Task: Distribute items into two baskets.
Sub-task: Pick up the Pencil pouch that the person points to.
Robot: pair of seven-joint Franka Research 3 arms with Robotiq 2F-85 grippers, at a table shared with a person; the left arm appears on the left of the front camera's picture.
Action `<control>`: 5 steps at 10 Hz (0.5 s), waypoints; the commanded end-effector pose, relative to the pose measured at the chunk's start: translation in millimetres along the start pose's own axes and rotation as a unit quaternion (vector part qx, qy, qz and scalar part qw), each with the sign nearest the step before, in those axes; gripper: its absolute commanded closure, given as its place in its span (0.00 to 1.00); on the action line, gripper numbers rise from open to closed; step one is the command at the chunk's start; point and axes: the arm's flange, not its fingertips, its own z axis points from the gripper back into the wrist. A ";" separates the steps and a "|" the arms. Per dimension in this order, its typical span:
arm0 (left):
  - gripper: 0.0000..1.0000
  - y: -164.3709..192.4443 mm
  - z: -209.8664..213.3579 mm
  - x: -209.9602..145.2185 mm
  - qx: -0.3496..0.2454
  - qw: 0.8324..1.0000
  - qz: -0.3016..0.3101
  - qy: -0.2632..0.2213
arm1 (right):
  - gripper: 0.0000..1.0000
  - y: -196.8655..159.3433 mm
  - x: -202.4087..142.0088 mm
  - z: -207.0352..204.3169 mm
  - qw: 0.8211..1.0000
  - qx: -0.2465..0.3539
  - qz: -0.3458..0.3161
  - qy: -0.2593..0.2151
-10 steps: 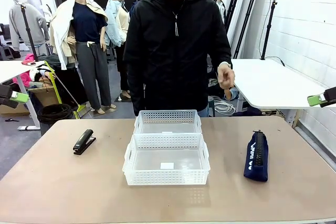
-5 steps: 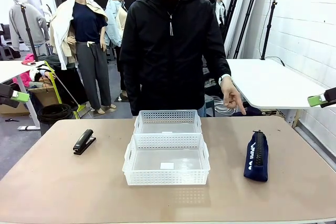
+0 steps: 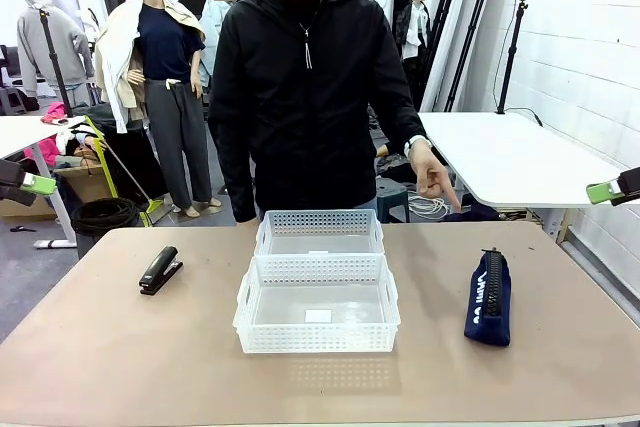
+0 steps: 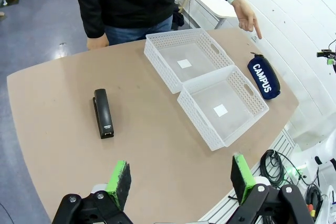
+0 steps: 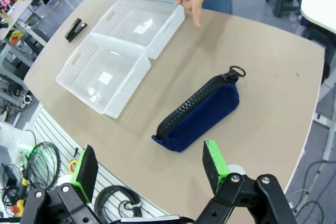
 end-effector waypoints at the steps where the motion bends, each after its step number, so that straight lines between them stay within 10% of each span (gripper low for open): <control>1: 0.00 2.1 -0.1 -0.1 -0.006 1.000 -0.004 -0.005 | 0.00 -1.7 0.8 -1.5 1.000 0.011 0.005 -0.005; 5: 0.00 2.1 -0.1 -0.1 -0.006 1.000 -0.004 -0.005 | 0.00 -2.5 25.5 -12.2 1.000 0.005 -0.003 0.027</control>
